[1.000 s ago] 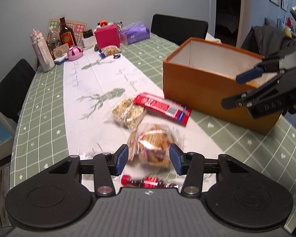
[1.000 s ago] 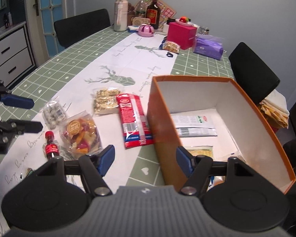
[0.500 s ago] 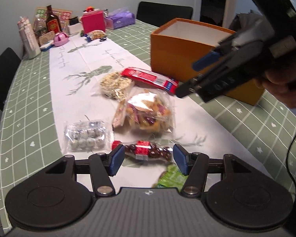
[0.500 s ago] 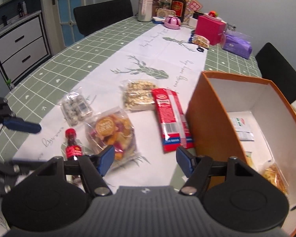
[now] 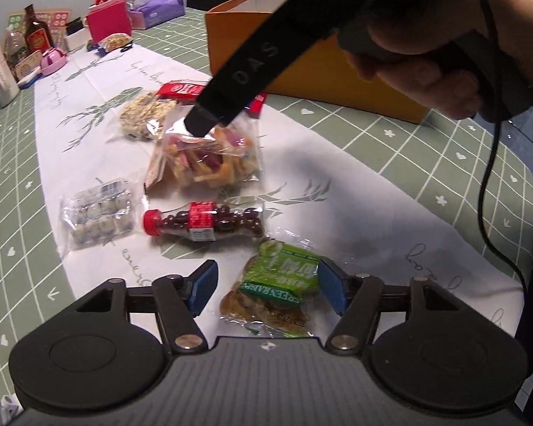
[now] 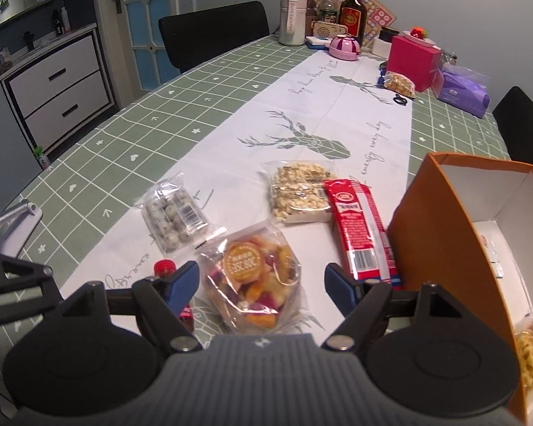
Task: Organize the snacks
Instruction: 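Grasp the green raisin pack with the left tool while the right tool grasps the fruit-mix bag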
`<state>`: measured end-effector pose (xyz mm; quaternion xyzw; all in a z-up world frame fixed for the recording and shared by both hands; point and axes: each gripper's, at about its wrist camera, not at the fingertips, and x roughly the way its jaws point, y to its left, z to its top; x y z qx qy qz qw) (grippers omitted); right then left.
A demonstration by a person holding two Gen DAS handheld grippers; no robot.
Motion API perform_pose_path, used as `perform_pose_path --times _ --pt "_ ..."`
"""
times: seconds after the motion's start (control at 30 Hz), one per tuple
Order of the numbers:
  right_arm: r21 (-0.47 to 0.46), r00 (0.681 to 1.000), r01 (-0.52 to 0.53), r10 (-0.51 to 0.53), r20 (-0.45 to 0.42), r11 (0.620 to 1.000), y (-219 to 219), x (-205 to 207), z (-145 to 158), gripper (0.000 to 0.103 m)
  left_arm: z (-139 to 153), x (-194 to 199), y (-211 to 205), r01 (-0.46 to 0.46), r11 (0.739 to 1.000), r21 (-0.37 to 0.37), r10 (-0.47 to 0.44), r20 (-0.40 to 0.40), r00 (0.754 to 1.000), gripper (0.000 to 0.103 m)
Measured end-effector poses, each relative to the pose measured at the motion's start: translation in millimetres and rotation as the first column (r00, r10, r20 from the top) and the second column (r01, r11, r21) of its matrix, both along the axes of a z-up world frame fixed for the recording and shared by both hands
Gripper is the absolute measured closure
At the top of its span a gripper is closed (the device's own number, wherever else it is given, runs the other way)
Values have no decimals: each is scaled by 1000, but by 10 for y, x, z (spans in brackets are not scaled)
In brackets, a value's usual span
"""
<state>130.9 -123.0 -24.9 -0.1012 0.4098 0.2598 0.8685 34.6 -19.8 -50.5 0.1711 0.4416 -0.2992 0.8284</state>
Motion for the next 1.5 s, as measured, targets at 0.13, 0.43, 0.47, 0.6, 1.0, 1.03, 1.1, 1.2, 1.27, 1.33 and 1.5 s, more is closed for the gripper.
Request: perform_pose_path --times 0.13,0.43,0.47,0.6,1.0,1.03,1.1,1.2,1.27,1.33,1.5 --pt "7 1000 -2 2 -19 1000 26 60 -71 26 -73 4 -36 32 999 9 -31 -42 999 23" --pt "11 999 1 0 -53 1000 74 189 -277 26 -221 86 -45 19 999 29 -17 -83 996 19" --pt "17 998 -3 4 -57 1000 83 202 -293 26 -234 100 -42 16 1000 26 -13 -89 996 19" --pt "28 997 -18 20 -71 999 128 240 -340 26 -248 129 -74 19 999 34 -16 -90 996 18" --pt "-26 996 -48 45 -78 999 224 289 -498 24 -254 136 -170 31 999 37 -29 -79 997 22" --pt "-29 996 -48 46 -82 998 226 292 -518 24 -253 140 -173 34 999 36 -31 -80 996 24" --pt "-43 995 -54 50 -84 998 238 287 -551 24 -251 139 -176 36 999 37 -33 -80 996 25" --pt "-57 995 -62 58 -81 996 252 272 -560 25 -243 138 -166 35 999 32 -32 -85 996 28" --pt "-54 995 -62 58 -83 997 245 277 -553 26 -231 138 -165 34 999 30 -31 -85 996 33" --pt "-54 995 -65 61 -85 996 239 274 -548 27 -217 133 -166 37 999 31 -35 -86 996 36" --pt "-53 993 -72 67 -96 996 212 267 -524 32 -188 137 -149 34 999 31 -32 -89 996 41"
